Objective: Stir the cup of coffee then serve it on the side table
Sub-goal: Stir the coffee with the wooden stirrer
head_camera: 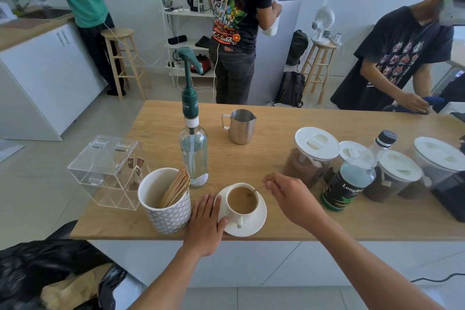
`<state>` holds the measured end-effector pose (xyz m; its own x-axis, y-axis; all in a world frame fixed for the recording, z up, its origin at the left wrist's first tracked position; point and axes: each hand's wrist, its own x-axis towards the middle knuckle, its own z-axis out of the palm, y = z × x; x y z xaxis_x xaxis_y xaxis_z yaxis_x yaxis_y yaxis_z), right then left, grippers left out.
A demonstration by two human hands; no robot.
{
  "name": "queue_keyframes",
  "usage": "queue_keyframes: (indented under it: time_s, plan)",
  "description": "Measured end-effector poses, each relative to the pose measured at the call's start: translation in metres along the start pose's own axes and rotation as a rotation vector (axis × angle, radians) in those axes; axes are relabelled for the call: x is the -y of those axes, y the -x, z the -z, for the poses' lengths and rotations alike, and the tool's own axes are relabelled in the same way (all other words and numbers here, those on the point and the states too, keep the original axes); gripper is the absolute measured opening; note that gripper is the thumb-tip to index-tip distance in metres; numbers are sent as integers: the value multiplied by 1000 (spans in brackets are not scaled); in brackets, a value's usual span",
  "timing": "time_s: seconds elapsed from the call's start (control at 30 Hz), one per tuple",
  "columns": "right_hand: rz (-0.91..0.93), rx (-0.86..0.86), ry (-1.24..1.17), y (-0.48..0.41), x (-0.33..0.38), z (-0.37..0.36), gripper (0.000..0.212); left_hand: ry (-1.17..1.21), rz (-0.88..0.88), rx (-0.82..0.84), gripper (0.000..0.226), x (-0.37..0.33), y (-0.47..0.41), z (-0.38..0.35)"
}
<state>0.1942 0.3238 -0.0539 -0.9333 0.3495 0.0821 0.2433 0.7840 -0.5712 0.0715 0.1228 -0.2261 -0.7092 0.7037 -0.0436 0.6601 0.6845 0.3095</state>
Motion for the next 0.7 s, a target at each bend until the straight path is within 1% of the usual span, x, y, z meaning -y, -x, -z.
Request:
queue_keyframes:
  time_s: [0.1,0.23,0.3,0.37,0.47,0.6,0.7]
  plan:
    - [35,78,-53,3,7,-5,22,-2,3,-3,65,0,-1,1]
    - [27,143,-70,9,6,-10,20,-15,2,13,65,0,2,-2]
    - [-9,127,-31,9,5,-9,21,-8,4,15,65,1,3,-2]
    - [-37,67,15,7,1,-4,23,-17,2,14,65,0,2,-3]
    - [0,-4,28,3,0,-2,22,-25,-3,9,64,0,0,-3]
    - [38,99,-82,3,6,-10,21,0,-1,-5,64,3,1,-2]
    - [23,135,-115,5,5,-10,20,-11,-1,-6,64,2,1,-1]
